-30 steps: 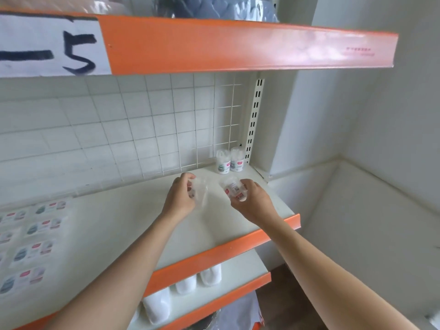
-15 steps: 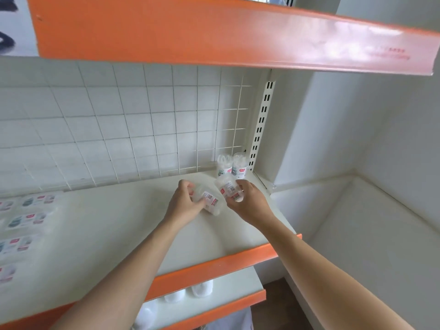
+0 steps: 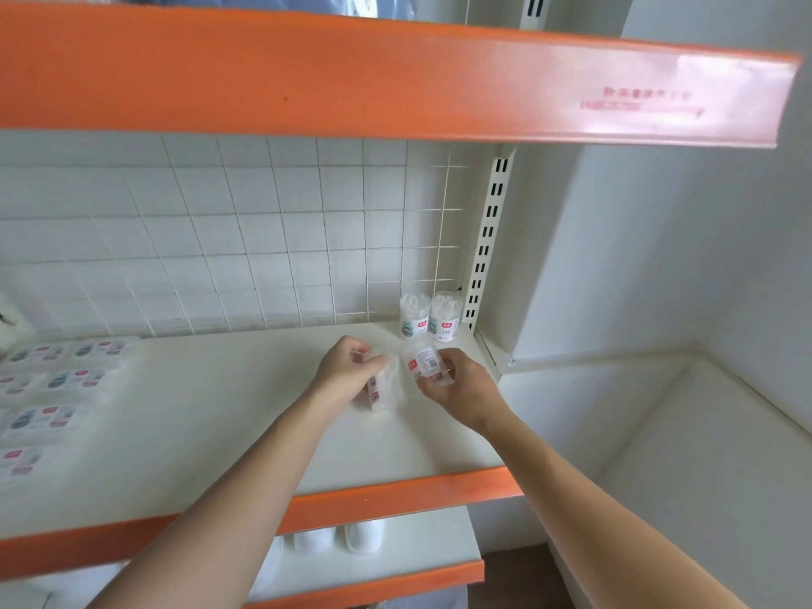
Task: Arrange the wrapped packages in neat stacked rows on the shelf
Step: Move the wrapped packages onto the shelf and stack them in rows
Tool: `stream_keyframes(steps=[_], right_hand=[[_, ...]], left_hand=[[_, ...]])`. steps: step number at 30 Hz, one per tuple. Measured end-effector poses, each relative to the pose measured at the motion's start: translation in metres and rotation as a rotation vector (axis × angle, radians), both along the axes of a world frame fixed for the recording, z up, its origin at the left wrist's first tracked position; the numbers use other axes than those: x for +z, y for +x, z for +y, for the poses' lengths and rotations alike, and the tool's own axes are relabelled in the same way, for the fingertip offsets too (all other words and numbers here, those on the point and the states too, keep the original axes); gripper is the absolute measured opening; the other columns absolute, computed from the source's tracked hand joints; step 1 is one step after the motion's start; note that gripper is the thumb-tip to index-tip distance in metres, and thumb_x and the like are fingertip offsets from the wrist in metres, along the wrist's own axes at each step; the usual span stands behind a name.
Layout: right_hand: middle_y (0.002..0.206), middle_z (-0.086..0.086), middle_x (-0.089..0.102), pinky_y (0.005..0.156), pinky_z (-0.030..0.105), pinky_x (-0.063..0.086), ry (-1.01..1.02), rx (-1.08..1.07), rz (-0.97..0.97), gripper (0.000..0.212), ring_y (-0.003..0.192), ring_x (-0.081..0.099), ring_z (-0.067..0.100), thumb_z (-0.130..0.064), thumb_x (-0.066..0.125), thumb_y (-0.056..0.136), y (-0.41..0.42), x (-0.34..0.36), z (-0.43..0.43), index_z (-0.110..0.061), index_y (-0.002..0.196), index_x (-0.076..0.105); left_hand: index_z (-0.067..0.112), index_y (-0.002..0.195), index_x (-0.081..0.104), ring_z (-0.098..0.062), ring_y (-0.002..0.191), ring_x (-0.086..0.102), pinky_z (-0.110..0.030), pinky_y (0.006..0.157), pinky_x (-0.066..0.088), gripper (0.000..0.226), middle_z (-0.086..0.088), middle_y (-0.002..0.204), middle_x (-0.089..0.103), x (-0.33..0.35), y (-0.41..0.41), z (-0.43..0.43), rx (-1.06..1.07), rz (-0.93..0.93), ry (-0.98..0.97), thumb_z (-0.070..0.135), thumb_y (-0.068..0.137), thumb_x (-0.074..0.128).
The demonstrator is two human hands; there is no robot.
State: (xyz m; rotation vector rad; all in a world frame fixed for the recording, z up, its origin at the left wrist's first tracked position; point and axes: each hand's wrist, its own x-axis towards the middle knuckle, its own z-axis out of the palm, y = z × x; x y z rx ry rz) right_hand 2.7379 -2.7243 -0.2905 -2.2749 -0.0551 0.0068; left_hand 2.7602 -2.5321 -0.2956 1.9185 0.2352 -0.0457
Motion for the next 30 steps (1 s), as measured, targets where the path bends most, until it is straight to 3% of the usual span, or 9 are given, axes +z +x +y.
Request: stream_keyframes(steps=[3,7,11,14,19,21,23,27,30], right_hand=[[0.107,-0.004,0.064,0.081,0.027,0.049,0.056,0.003,-0.035,0.046,0.093,0.060,0.013,-0.033,0.070,0.083,0.000,0.002,-0.001,-0.017,0.122,0.051],[0.105,-0.004,0.063,0.078,0.023,0.045,0.091,0.011,-0.055,0.048,0.089,0.059,0.011,-0.028,0.072,0.083,0.001,0.000,-0.003,-0.016,0.124,0.049],[0.105,-0.005,0.062,0.075,0.022,0.046,0.144,0.021,-0.047,0.056,0.087,0.061,0.009,-0.026,0.072,0.082,0.003,-0.003,-0.005,-0.019,0.130,0.044],[0.106,-0.007,0.062,0.072,0.018,0.046,0.173,0.016,-0.029,0.057,0.087,0.060,0.004,-0.026,0.073,0.082,0.005,-0.004,-0.008,-0.023,0.131,0.044],[0.110,-0.010,0.062,0.069,0.010,0.046,0.362,0.075,-0.010,0.034,0.090,0.060,-0.003,-0.025,0.072,0.085,0.007,0.002,-0.012,-0.037,0.111,0.053],[0.108,-0.008,0.064,0.082,0.022,0.052,0.461,0.119,-0.003,0.028,0.092,0.064,0.008,-0.026,0.071,0.086,0.009,0.003,-0.014,-0.037,0.110,0.061],[0.110,-0.005,0.063,0.093,0.037,0.053,0.579,0.119,0.032,0.040,0.097,0.066,0.014,-0.025,0.071,0.086,0.010,0.003,-0.015,-0.032,0.123,0.057],[0.111,0.010,0.063,0.090,0.039,0.054,0.769,0.125,0.079,0.047,0.098,0.066,0.021,-0.021,0.070,0.084,0.011,0.004,-0.021,-0.025,0.128,0.053],[0.111,0.013,0.067,0.089,0.045,0.054,0.836,0.158,0.128,0.052,0.103,0.065,0.033,-0.026,0.065,0.083,0.009,0.003,-0.027,-0.017,0.132,0.051]], left_hand=[[0.019,0.098,0.056,-0.011,0.089,0.059,-0.017,0.066,0.044,0.025,0.008,0.102,0.057,0.013,-0.007,0.008,-0.020,-0.186,0.100,0.015,0.081,0.073],[0.023,0.092,0.053,-0.018,0.097,0.061,-0.012,0.057,0.050,0.030,-0.001,0.110,0.058,0.014,-0.011,0.028,-0.112,-0.271,0.170,0.005,0.080,0.074],[0.034,0.097,0.050,-0.014,0.118,0.051,-0.017,0.078,0.045,0.040,0.005,0.121,0.051,0.009,-0.009,0.042,-0.205,-0.280,0.327,0.000,0.080,0.065],[0.025,0.108,0.052,-0.012,0.121,0.041,-0.021,0.087,0.035,0.036,0.006,0.123,0.045,0.013,-0.011,0.037,-0.210,-0.306,0.434,0.001,0.082,0.059],[0.013,0.106,0.060,-0.016,0.107,0.049,-0.024,0.086,0.039,0.029,0.002,0.111,0.053,0.034,-0.015,0.007,-0.120,-0.660,0.498,0.000,0.081,0.059],[0.015,0.111,0.059,-0.010,0.100,0.052,-0.026,0.085,0.044,0.028,0.004,0.112,0.052,0.039,-0.016,-0.008,-0.199,-0.626,0.456,0.005,0.085,0.059],[0.019,0.118,0.056,-0.005,0.097,0.052,-0.024,0.086,0.044,0.028,0.006,0.115,0.050,0.044,-0.015,-0.021,-0.245,-0.533,0.414,0.014,0.091,0.057],[0.026,0.126,0.052,-0.010,0.097,0.062,-0.025,0.081,0.048,0.032,0.006,0.118,0.057,0.049,-0.009,-0.037,-0.243,-0.324,0.244,0.026,0.095,0.056],[0.031,0.116,0.055,-0.016,0.093,0.067,-0.041,0.087,0.054,0.024,0.003,0.107,0.064,0.049,-0.004,-0.040,-0.218,-0.270,0.116,0.028,0.092,0.060]])
